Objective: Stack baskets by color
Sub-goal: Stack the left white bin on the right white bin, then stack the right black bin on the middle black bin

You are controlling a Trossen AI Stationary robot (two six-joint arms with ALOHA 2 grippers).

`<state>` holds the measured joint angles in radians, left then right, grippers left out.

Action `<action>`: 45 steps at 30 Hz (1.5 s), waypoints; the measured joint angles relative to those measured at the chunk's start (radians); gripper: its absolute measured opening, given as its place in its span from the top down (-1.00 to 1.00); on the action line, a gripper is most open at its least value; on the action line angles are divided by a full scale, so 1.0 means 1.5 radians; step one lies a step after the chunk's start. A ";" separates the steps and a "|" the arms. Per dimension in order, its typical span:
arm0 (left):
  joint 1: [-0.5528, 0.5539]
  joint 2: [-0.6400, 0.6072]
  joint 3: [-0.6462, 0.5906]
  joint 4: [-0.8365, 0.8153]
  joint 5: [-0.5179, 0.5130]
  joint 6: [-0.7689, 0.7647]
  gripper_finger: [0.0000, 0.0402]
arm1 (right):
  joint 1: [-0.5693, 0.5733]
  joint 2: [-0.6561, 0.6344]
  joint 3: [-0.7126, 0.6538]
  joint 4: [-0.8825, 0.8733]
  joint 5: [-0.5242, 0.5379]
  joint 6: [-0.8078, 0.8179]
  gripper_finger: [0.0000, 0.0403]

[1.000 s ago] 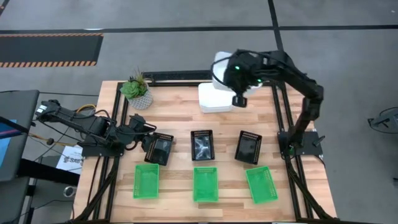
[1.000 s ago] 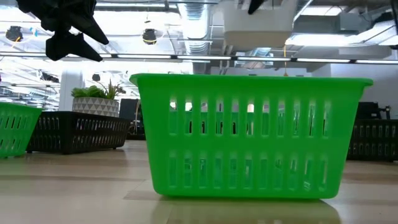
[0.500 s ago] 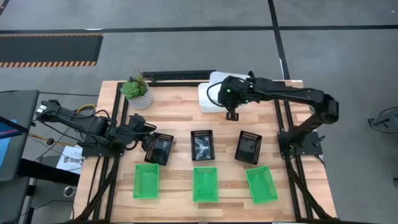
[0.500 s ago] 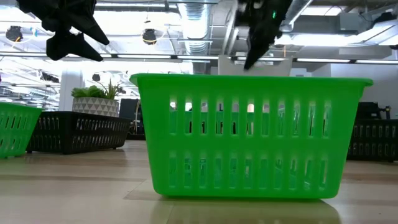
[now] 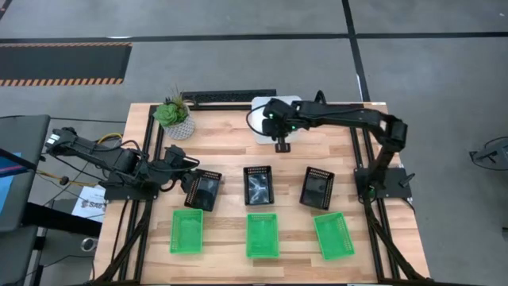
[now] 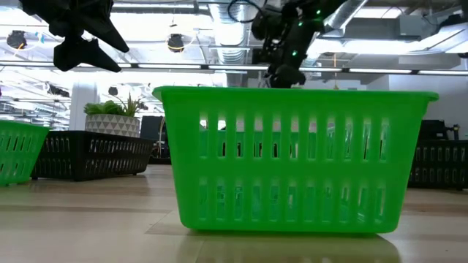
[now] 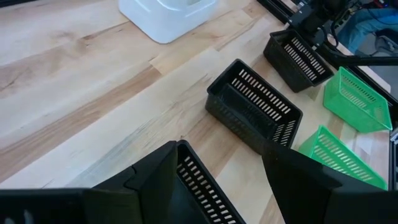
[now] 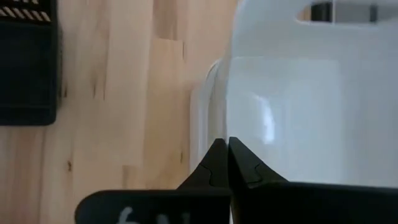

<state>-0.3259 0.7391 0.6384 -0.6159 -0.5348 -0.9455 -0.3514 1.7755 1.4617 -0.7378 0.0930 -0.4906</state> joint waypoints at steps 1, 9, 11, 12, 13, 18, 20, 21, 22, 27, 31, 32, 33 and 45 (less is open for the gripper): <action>0.000 0.000 0.000 0.000 0.000 0.000 -0.12 | 0.000 0.010 0.002 -0.001 -0.007 0.000 1.00; 0.000 0.000 0.000 -0.001 0.001 -0.001 -0.12 | -0.009 0.052 0.004 -0.003 -0.044 -0.005 1.00; 0.000 0.000 0.000 -0.001 0.001 -0.001 -0.12 | -0.017 0.053 0.004 -0.003 -0.066 -0.004 1.00; 0.000 0.000 0.000 -0.001 0.001 -0.001 -0.12 | -0.021 0.053 0.004 -0.003 -0.079 -0.004 1.00; 0.000 0.000 0.000 -0.001 0.001 -0.001 -0.12 | -0.025 0.053 0.004 -0.002 -0.093 -0.003 0.99; 0.000 0.000 0.000 -0.001 0.001 -0.001 -0.12 | -0.049 0.053 0.004 0.013 -0.134 0.031 0.97; 0.000 0.000 0.000 -0.002 0.001 -0.001 -0.12 | -0.056 0.053 0.004 0.011 -0.135 0.042 0.93; 0.000 0.000 0.000 -0.001 0.001 -0.001 -0.12 | -0.058 0.053 0.004 0.011 -0.135 0.045 0.90; 0.000 0.000 0.000 -0.002 0.001 -0.001 -0.12 | -0.060 0.053 0.004 0.012 -0.135 0.045 0.86; 0.000 0.000 0.000 -0.001 0.001 -0.001 -0.12 | -0.060 0.052 0.004 0.012 -0.132 0.048 0.55; 0.000 0.000 0.000 -0.001 0.001 -0.001 -0.12 | -0.060 0.052 0.011 0.000 -0.098 0.050 0.21; 0.000 0.000 0.000 -0.001 0.001 -0.001 -0.12 | -0.060 0.052 0.021 -0.011 -0.098 0.054 0.13; 0.000 0.000 0.000 -0.001 0.001 -0.001 -0.12 | -0.060 0.052 0.037 -0.024 -0.097 0.062 0.05; 0.000 0.000 0.000 0.001 0.001 0.000 -0.12 | -0.033 -0.034 0.289 -0.365 -0.091 0.198 -0.20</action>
<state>-0.3257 0.7387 0.6384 -0.6138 -0.5335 -0.9451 -0.4012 1.7243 1.8950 -1.2861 -0.0429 -0.1931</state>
